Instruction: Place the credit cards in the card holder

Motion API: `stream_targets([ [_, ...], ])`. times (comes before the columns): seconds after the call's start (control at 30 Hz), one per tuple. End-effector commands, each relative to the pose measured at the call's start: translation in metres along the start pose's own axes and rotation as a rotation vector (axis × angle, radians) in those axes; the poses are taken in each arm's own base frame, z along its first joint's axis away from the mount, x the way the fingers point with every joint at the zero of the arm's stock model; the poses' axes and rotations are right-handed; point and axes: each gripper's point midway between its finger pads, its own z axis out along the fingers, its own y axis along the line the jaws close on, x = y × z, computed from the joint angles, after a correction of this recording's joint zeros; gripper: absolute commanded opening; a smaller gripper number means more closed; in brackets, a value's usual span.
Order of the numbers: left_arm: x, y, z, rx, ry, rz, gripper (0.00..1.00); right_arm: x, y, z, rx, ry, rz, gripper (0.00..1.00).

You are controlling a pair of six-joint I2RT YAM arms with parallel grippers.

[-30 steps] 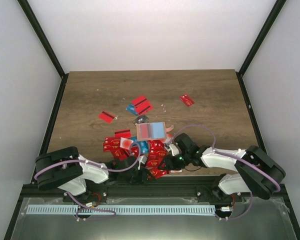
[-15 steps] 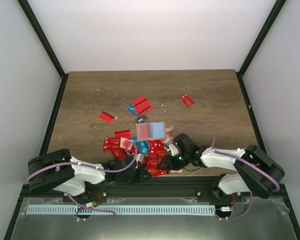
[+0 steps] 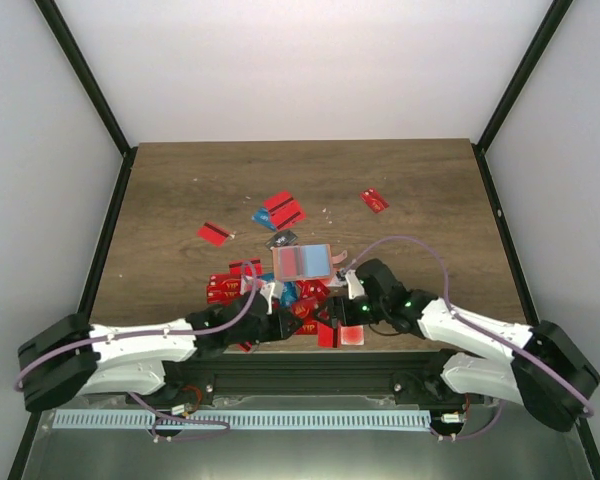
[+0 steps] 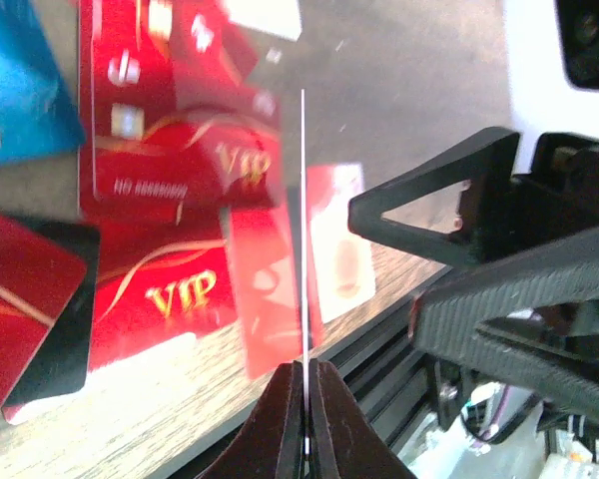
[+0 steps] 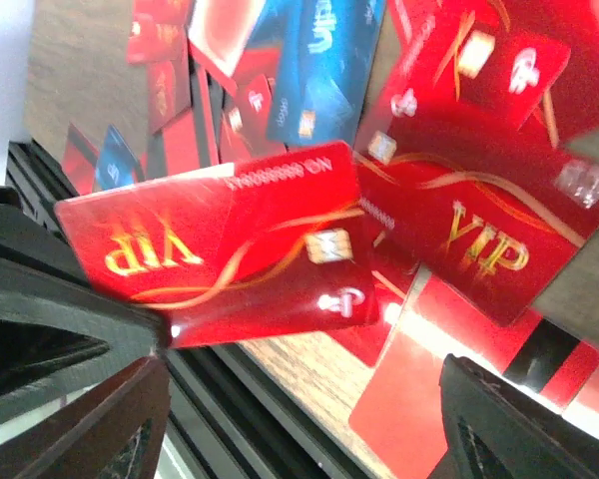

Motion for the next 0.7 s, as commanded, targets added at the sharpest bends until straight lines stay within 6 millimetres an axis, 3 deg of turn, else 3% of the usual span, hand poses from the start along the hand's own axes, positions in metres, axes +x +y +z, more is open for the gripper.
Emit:
stream_targets([
  [0.0, -0.028, -0.001, -0.022, -0.056, -0.071, 0.087, 0.04, -0.033, 0.009, -0.02, 0.027, -0.142, -0.017, 0.79],
  [0.33, -0.093, -0.038, -0.058, 0.162, -0.234, -0.008, 0.04, -0.063, 0.064, -0.048, -0.351, -0.346, 0.162, 0.76],
  [0.67, -0.111, -0.077, -0.063, 0.361, -0.232, -0.031, 0.04, -0.093, 0.084, -0.057, -0.506, -0.444, 0.247, 0.67],
])
